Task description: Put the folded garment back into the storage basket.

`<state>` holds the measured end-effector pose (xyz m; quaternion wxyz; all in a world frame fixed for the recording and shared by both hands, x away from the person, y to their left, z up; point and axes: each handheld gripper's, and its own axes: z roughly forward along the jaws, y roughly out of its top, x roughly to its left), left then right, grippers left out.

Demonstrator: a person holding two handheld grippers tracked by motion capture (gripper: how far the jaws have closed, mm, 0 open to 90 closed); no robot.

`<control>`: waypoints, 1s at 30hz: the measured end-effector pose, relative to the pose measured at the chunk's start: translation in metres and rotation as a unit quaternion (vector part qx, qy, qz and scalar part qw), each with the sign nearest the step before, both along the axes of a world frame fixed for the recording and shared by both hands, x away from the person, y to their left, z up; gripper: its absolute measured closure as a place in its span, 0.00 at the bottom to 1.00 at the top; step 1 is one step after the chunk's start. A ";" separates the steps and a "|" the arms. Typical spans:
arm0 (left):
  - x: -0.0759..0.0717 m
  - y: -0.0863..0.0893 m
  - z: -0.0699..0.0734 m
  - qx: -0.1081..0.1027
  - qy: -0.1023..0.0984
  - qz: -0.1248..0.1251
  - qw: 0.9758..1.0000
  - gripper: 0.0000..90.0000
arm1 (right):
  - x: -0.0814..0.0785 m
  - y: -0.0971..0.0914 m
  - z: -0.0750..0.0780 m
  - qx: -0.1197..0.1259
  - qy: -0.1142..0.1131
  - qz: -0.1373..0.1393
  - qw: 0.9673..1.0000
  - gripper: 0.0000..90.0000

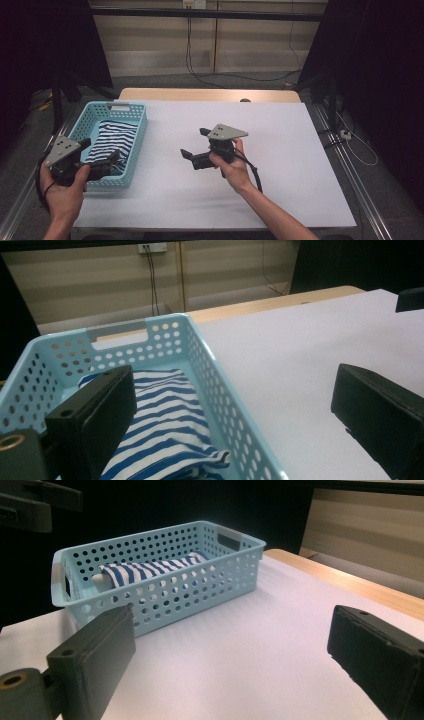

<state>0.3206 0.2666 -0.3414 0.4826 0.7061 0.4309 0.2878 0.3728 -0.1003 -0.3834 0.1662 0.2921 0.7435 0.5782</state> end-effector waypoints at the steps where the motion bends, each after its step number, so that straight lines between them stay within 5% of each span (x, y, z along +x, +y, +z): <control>1: 0.001 -0.003 0.000 0.000 0.001 -0.002 1.000 0.05 | -0.001 -0.004 0.000 0.000 -0.001 -0.004 1.000 0.05; 4: 0.004 -0.015 -0.001 0.006 -0.009 -0.011 1.000 0.05 | -0.005 -0.016 -0.001 0.002 -0.005 -0.016 1.000 0.05; 10: 0.009 -0.039 -0.005 -0.015 -0.013 -0.036 0.999 0.05 | -0.013 -0.038 0.000 0.005 -0.012 -0.031 0.999 0.05; 16: 0.011 -0.058 -0.012 -0.006 -0.009 -0.063 0.998 0.05 | -0.022 -0.063 -0.007 0.000 -0.010 -0.057 0.998 0.05; 24: 0.011 -0.075 -0.022 -0.008 -0.018 -0.073 0.997 0.05 | -0.037 -0.097 -0.012 0.000 -0.011 -0.096 0.995 0.05; 30: 0.008 -0.081 -0.030 0.000 -0.004 -0.077 0.997 0.05 | -0.048 -0.116 -0.016 -0.002 -0.010 -0.117 0.993 0.05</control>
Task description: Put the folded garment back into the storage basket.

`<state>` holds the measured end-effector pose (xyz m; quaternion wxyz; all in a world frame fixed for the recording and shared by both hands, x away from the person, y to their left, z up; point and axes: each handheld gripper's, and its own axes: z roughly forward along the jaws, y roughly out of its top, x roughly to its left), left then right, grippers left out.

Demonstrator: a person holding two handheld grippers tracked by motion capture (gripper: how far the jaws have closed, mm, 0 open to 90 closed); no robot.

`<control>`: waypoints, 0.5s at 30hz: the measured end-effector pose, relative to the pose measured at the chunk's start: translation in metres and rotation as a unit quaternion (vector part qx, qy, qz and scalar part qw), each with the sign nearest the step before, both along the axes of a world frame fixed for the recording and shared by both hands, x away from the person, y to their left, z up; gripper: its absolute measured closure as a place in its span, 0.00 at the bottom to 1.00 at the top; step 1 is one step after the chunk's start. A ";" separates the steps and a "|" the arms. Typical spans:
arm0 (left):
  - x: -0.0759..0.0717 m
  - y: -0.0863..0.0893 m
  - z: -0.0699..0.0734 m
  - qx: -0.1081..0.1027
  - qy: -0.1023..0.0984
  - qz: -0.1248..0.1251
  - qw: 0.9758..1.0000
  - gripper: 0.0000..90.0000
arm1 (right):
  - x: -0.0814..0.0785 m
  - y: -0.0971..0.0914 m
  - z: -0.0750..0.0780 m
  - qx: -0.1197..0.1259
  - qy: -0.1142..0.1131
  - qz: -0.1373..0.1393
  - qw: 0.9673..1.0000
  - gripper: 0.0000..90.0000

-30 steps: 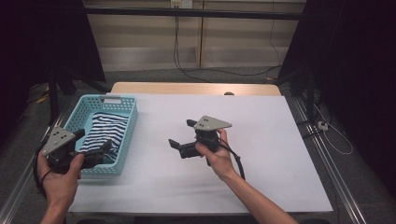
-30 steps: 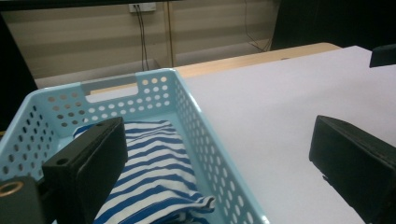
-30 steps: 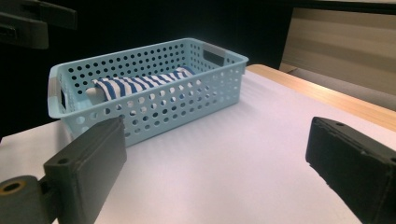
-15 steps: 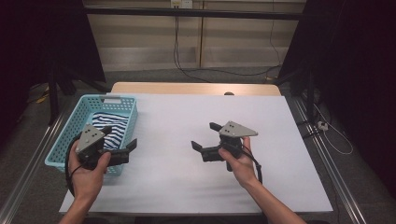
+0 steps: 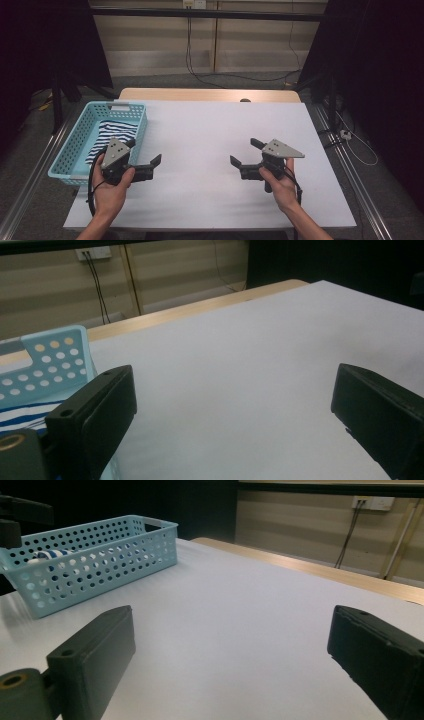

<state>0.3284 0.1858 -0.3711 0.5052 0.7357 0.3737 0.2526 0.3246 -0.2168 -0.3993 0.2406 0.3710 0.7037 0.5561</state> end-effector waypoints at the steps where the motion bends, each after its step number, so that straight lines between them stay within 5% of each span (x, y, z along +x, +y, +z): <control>1: 0.000 0.000 -0.001 -0.007 0.004 -0.005 1.000 0.05 | -0.002 -0.003 0.000 0.003 0.000 -0.002 1.000 0.05; 8: -0.006 0.002 -0.010 -0.017 0.013 0.004 1.000 0.05 | -0.014 -0.025 -0.006 0.005 0.007 -0.030 1.000 0.05; 12: -0.012 0.007 -0.017 -0.005 0.013 0.011 1.000 0.05 | -0.021 -0.038 -0.008 -0.002 0.011 -0.038 0.999 0.05; 15: -0.019 0.013 -0.022 -0.005 0.002 0.020 1.000 0.05 | -0.030 -0.051 -0.011 0.001 0.018 -0.052 0.998 0.05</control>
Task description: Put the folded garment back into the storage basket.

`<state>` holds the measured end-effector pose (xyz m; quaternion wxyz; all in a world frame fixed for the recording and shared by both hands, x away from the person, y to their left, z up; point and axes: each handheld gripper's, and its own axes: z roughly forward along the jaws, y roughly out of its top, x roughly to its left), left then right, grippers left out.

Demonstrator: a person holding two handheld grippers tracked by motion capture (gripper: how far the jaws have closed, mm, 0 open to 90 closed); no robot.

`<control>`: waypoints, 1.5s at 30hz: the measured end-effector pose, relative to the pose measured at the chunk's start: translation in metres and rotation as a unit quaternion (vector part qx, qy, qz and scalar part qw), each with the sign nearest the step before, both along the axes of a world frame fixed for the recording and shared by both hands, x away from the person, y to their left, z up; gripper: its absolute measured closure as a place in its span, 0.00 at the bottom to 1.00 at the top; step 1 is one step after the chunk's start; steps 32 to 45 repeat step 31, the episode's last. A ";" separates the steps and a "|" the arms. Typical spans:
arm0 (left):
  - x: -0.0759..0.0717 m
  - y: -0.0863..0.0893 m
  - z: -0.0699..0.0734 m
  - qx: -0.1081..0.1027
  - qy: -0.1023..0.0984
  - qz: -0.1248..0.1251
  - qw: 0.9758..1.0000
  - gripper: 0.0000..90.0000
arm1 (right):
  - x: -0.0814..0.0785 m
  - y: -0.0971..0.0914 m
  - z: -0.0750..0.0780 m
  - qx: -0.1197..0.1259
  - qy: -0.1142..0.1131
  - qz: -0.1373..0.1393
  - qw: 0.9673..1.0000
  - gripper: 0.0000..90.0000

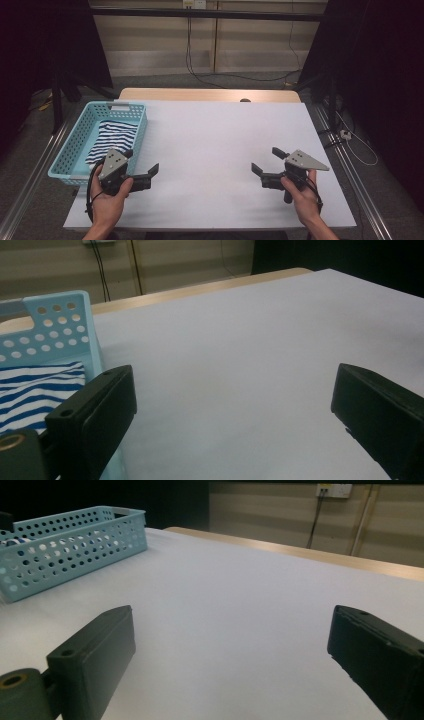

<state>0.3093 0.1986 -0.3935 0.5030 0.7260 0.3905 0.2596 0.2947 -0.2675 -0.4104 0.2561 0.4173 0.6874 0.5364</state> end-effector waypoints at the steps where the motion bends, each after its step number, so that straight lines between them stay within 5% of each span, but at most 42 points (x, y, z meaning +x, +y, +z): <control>1: -0.002 0.002 -0.001 0.000 -0.002 0.001 1.000 0.05 | -0.003 -0.005 -0.001 -0.004 -0.001 -0.006 1.000 0.05; 4: -0.004 0.009 -0.002 -0.008 -0.001 -0.006 1.000 0.04 | -0.012 -0.018 -0.005 0.003 0.003 -0.027 1.000 0.05; 17: -0.012 0.019 -0.011 -0.014 -0.007 0.031 0.999 0.04 | -0.041 -0.047 -0.011 0.007 -0.002 -0.087 0.996 0.04; 26: -0.009 0.020 -0.011 -0.027 -0.001 0.038 0.999 0.04 | -0.045 -0.049 -0.012 0.001 -0.019 -0.088 0.996 0.04; 45: -0.008 0.016 -0.010 -0.019 -0.004 0.032 0.999 0.04 | -0.044 -0.047 -0.011 0.008 -0.022 -0.088 0.996 0.04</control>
